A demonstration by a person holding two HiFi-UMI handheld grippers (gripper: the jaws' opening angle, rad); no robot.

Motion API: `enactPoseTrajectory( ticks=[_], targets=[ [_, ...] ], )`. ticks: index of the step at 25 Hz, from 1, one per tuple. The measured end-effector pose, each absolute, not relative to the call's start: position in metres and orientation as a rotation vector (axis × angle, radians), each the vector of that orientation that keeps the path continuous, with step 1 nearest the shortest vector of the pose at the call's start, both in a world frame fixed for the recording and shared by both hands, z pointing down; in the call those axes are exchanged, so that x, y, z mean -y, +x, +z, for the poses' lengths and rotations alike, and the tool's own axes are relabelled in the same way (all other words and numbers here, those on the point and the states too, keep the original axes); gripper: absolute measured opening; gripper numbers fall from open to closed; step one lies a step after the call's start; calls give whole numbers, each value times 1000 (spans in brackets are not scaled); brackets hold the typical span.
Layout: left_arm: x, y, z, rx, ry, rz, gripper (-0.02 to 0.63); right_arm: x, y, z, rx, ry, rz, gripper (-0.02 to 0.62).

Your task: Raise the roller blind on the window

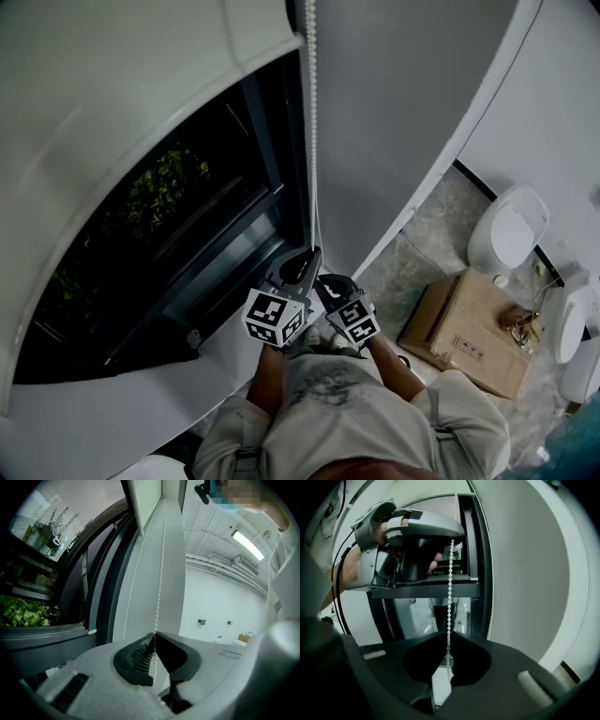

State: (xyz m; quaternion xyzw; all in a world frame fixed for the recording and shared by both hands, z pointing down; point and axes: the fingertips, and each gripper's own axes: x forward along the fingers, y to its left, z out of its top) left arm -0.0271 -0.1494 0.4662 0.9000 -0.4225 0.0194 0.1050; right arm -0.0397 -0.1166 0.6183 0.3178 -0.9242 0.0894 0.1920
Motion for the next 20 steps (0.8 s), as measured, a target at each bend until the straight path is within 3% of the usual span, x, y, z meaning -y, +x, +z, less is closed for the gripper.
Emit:
enactPoseTrajectory(
  ticks=[20],
  targets=[
    [162, -37, 467, 1283, 2659, 66, 20, 126, -16, 435, 2897, 1073, -23, 63]
  ],
)
